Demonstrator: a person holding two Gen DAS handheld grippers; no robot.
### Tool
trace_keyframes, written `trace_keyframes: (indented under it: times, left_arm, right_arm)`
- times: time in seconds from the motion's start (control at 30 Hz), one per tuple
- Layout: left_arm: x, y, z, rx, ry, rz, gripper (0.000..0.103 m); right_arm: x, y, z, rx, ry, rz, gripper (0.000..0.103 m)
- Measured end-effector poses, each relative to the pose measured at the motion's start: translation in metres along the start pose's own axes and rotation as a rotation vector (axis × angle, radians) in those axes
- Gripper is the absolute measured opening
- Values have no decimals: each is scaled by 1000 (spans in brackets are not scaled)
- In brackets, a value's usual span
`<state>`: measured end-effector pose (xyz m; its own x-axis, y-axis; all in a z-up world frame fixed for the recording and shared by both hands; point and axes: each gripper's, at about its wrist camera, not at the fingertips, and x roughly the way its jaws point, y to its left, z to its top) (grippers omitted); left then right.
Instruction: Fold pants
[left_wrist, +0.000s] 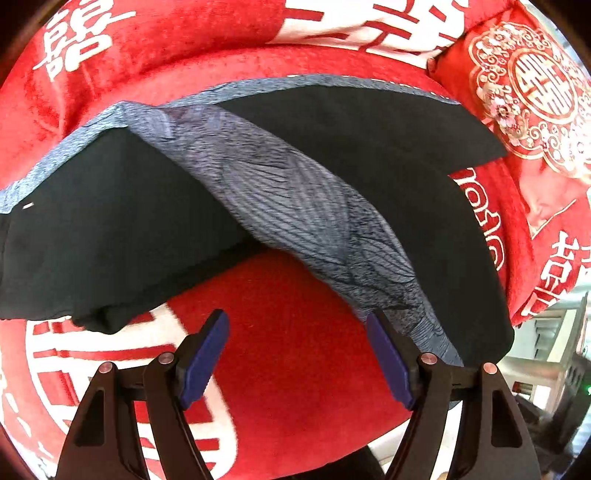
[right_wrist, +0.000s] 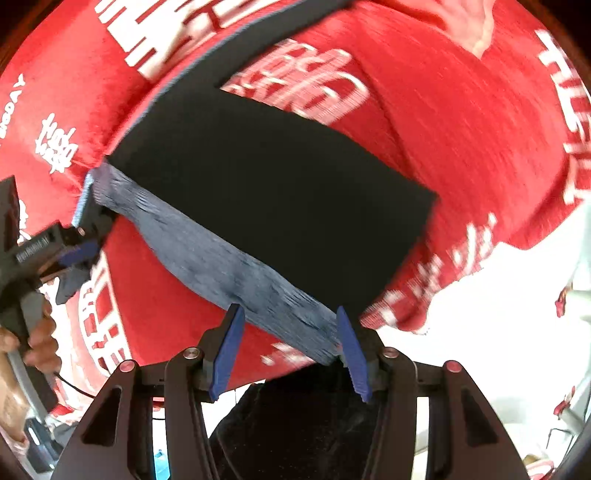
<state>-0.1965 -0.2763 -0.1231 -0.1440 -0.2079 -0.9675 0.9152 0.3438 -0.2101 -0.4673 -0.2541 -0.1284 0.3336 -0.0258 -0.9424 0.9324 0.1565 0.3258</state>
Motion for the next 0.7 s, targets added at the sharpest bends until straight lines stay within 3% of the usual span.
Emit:
trace_keyframes:
  times: [0.17, 0.4, 0.5, 0.53, 0.57, 0.6, 0.63, 0.67, 0.7]
  left_arm:
    - [15, -5, 5, -14, 25, -15, 78]
    - [35, -29, 13, -25, 32, 15, 78]
    - [36, -36, 15, -28, 24, 24, 78]
    - [36, -36, 15, -34, 23, 22, 77]
    - [36, -37, 15, -38, 24, 21, 71]
    - [36, -39, 16, -38, 28, 9, 64]
    - [34, -42, 17, -34, 33, -4, 49]
    - [32, -44, 17, -28, 39, -18, 42]
    - [29, -47, 19, -25, 43, -29, 42]
  right_arm:
    - [18, -36, -15, 58, 53, 49, 56]
    - [34, -48, -15, 36, 72, 212, 55]
    - [34, -44, -9, 23, 91, 272, 37]
    - [38, -41, -8, 26, 113, 285, 17]
    - [40, -41, -6, 25, 140, 292, 3]
    - [41, -40, -5, 22, 166, 294, 3]
    - [38, -38, -2, 18, 172, 305, 3]
    - [31, -35, -1, 11, 172, 330, 3]
    - [23, -31, 2, 3, 166, 350, 3]
